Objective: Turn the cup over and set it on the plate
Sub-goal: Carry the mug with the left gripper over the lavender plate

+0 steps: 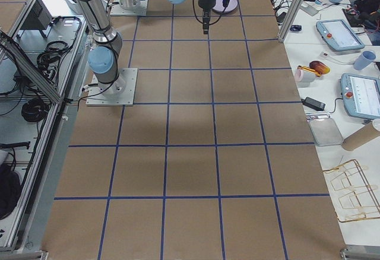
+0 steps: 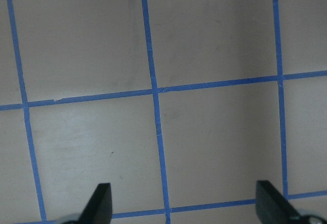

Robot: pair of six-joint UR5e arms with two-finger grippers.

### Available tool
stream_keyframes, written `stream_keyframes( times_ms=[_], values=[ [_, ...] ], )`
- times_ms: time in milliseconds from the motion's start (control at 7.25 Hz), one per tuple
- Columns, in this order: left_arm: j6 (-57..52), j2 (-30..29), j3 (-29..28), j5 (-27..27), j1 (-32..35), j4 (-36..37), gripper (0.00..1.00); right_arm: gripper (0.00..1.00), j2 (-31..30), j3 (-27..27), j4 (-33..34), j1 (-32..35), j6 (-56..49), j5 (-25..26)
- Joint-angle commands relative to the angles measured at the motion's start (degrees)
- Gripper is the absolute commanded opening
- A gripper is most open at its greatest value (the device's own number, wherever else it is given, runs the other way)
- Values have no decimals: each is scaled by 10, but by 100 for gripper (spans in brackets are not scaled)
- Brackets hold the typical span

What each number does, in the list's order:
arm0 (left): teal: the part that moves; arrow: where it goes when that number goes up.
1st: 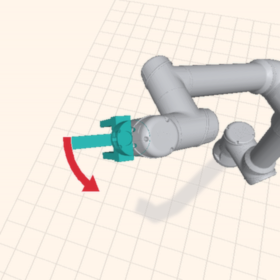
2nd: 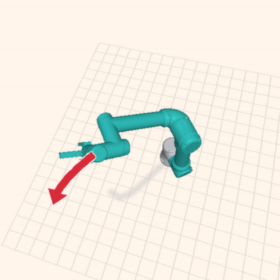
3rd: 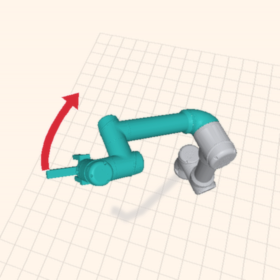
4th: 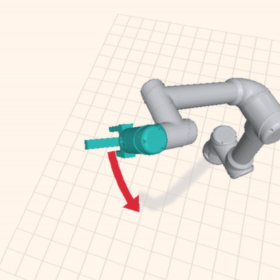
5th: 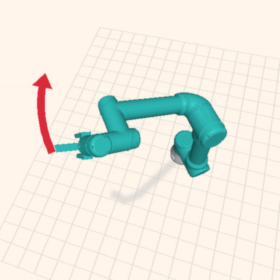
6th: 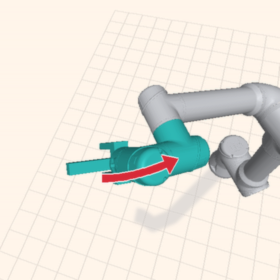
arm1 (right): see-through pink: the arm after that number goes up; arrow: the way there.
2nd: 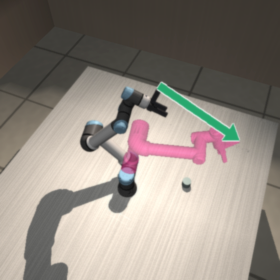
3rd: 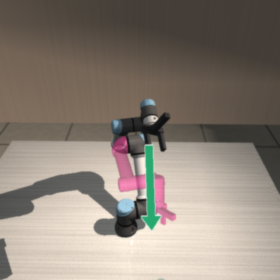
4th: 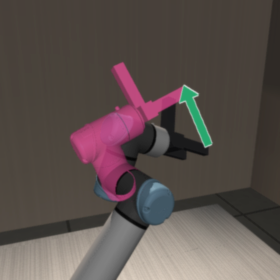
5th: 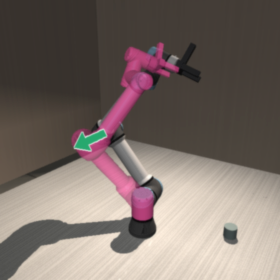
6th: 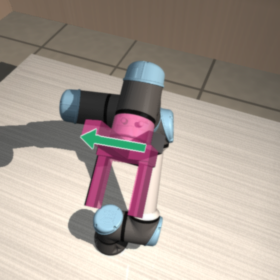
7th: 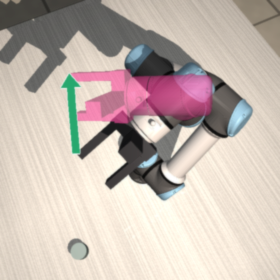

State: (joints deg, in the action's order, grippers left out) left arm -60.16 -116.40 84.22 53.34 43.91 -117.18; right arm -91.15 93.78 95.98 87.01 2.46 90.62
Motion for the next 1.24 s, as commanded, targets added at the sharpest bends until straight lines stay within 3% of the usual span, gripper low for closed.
stream_keyframes(
  times_ms=[0,690,966,1103],
  values=[
    [90,42,0,17,40,43,0,100,0,0,0,0,0,0],
    [416,101,2,81,196,199,0,100,-1,0,0,0,0,0],
    [543,101,5,127,269,302,0,100,-1,0,0,0,0,0],
    [555,98,13,180,302,356,0,100,-1,0,0,0,0,0]
  ],
)
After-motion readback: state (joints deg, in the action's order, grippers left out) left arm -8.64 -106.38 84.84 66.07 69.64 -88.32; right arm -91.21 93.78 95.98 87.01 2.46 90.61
